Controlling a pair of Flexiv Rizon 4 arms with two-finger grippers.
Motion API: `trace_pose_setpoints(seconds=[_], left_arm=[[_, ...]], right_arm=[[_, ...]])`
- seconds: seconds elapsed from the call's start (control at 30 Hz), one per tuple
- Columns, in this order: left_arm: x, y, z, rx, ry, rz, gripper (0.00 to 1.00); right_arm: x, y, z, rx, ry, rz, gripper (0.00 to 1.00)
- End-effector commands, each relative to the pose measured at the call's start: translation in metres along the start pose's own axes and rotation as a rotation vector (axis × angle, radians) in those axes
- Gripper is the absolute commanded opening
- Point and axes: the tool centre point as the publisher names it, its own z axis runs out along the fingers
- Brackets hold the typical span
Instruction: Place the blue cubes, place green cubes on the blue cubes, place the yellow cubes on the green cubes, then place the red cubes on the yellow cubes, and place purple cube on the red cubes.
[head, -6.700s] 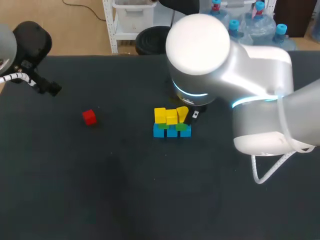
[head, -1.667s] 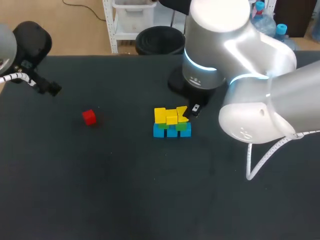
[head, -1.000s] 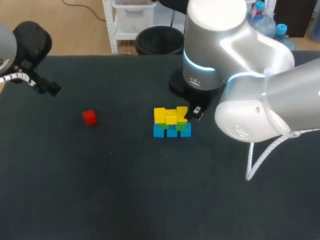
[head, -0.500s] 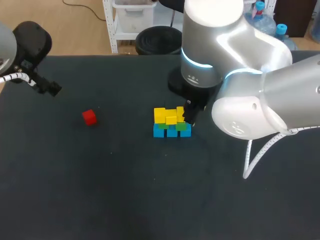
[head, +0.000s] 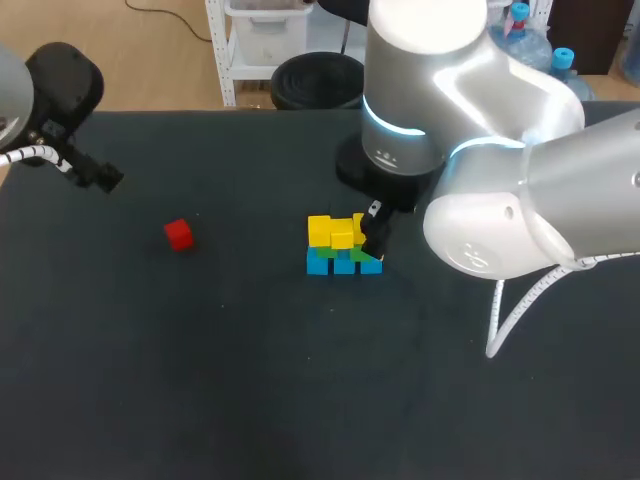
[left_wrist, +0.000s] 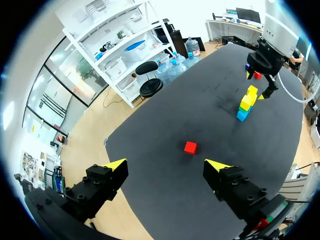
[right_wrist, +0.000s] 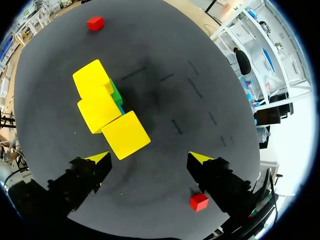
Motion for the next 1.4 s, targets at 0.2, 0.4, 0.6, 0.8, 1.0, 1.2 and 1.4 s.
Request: trace_pose_setpoints(seconds=[0.2,0.4,0.6,0.8,1.0,1.2,1.4], left_arm=[[-0.0001,0.0009,0.0005,0.002,-0.001,0.001,1.0],[-0.0001,0.0009,0.0005,0.002,-0.001,0.001,1.0],[-0.0001,0.0009,0.0005,0.002,-0.001,0.001,1.0],[-0.0001,0.0009,0.0005,0.002,-0.001,0.001,1.0],[-0.0001,0.0009,0.0005,0.002,-0.001,0.001,1.0],[-0.0001,0.0009,0.0005,0.002,-0.001,0.001,1.0],[-0.0001,0.0009,0.0005,0.002,-0.001,0.001,1.0]], right_arm=[[0.001,0.0001,-0.0002,0.001,-0.003,0.0,1.0],[0.001,0.0001,-0.0002,0.001,-0.003,0.0,1.0],[0.001,0.0001,-0.0002,0.001,-0.003,0.0,1.0],[0.001,0.0001,-0.0002,0.001,-0.003,0.0,1.0],[0.001,0.0001,-0.0002,0.001,-0.003,0.0,1.0],[0.001,0.0001,-0.0002,0.001,-0.003,0.0,1.0],[-0.001,0.0053,-0.0069,-0.032,-0.023,-0.037,1.0]])
